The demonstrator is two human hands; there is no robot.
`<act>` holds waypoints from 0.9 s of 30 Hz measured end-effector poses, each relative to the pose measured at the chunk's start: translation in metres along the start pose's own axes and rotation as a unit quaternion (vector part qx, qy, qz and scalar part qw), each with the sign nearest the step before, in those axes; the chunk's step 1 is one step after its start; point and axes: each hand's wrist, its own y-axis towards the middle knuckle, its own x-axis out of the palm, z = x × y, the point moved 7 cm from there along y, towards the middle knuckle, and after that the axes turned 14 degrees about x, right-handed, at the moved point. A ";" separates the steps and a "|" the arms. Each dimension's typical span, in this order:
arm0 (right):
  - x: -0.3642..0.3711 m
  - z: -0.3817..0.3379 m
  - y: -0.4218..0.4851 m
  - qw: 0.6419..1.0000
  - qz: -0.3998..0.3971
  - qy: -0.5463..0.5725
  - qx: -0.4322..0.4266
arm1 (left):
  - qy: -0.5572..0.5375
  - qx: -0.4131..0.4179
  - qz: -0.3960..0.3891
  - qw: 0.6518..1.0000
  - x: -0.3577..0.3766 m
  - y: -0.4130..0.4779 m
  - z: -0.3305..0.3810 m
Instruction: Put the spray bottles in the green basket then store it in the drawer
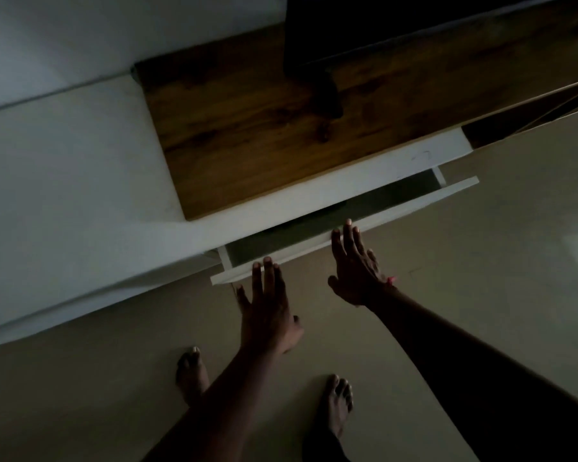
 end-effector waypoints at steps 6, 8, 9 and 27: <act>-0.026 -0.024 0.006 0.990 0.143 -0.003 -0.007 | 0.087 0.072 0.129 0.985 -0.035 0.005 -0.009; -0.037 -0.038 0.009 0.979 0.193 -0.040 -0.062 | 0.116 0.082 0.216 0.966 -0.058 0.008 -0.017; -0.040 -0.043 0.013 0.973 0.202 -0.068 -0.085 | 0.127 0.076 0.240 0.959 -0.069 0.011 -0.024; -0.065 -0.080 0.037 0.953 0.202 -0.194 -0.120 | -0.002 0.063 0.291 0.955 -0.107 0.043 -0.063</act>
